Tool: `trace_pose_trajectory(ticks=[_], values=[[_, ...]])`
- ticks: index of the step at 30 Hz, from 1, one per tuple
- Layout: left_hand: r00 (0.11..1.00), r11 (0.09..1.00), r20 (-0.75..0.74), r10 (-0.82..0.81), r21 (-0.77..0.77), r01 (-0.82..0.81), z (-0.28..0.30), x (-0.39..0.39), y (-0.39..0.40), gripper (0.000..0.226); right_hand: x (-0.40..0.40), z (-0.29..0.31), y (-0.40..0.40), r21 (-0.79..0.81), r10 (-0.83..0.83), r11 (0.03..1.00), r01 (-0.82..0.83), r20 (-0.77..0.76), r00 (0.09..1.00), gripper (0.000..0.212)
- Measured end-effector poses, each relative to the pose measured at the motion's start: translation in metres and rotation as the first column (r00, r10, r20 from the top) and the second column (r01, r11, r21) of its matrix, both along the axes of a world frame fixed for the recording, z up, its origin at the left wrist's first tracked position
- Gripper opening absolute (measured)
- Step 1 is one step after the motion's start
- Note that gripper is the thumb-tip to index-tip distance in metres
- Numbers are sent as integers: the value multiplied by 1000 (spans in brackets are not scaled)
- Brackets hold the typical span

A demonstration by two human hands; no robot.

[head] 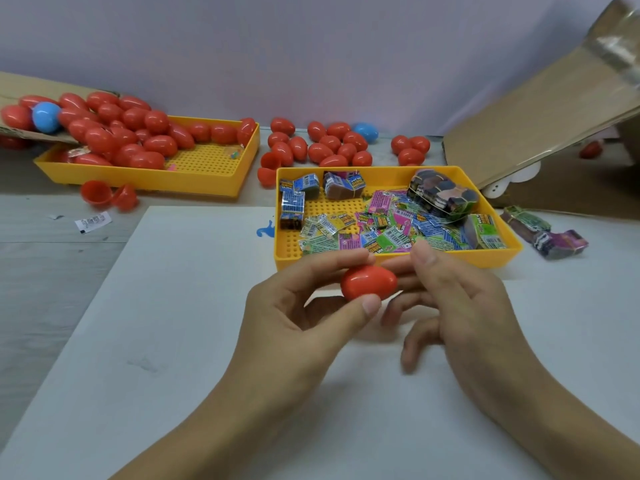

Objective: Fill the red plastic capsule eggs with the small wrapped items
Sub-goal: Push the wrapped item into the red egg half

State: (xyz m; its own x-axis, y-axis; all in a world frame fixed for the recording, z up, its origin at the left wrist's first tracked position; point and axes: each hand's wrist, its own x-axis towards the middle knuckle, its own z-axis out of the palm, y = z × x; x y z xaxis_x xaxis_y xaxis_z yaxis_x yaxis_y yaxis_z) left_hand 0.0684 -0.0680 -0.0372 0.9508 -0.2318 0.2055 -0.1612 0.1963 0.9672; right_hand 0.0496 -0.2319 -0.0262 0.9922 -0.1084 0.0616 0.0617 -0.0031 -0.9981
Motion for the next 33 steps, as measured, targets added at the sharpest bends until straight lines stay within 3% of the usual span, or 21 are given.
trace_pose_trajectory(ticks=[2, 4, 6, 8, 10, 13, 19, 22, 24, 28, 33], values=[[997, 1000, 71, -21, 23, 19, 0, -1, -1, 40, 0, 0, 1, -44, 23, 999, -24, -21, 1000, 51], [991, 997, 126, -36, 68, 28, -2, -2, 0, 44, -1, 0, 2, -55, 30, 998, -30, 0, 1000, 43], [994, 997, 110, -19, 79, 10, -3, -2, 0, 48, -3, -1, 2, -18, 19, 1000, -18, 45, 999, 26], [999, 998, 27, 35, 45, -36, -1, -1, 0, 38, -4, -1, 2, 7, 21, 1000, -22, 89, 996, 19], [997, 998, -65, 52, 27, -51, 3, 1, 0, 26, -3, -2, 2, 7, 24, 1000, -25, 101, 995, 26], [989, 999, -140, 42, 6, -42, 4, 4, -2, 31, -2, -5, 3, 2, 43, 999, -44, 118, 992, 31], [989, 996, -122, 89, 6, -89, 0, 2, -1, 14, -3, -4, 1, 56, 55, 997, -60, 93, 994, 31], [994, 997, -87, 73, 13, -72, -3, 2, 1, 21, -1, 0, 1, 95, 21, 995, -22, 13, 1000, 22], [996, 997, -54, 73, 27, -71, -4, 3, 2, 28, 0, 1, 1, 59, 16, 998, -15, -20, 1000, 30], [1000, 999, 11, 15, 41, -15, -4, 4, 1, 38, -1, -1, 1, 57, 18, 998, -19, 17, 1000, 22], [990, 1000, -143, 12, -22, -15, 1, 3, 2, 34, -3, -3, 1, 24, 57, 998, -60, 95, 994, 33]])
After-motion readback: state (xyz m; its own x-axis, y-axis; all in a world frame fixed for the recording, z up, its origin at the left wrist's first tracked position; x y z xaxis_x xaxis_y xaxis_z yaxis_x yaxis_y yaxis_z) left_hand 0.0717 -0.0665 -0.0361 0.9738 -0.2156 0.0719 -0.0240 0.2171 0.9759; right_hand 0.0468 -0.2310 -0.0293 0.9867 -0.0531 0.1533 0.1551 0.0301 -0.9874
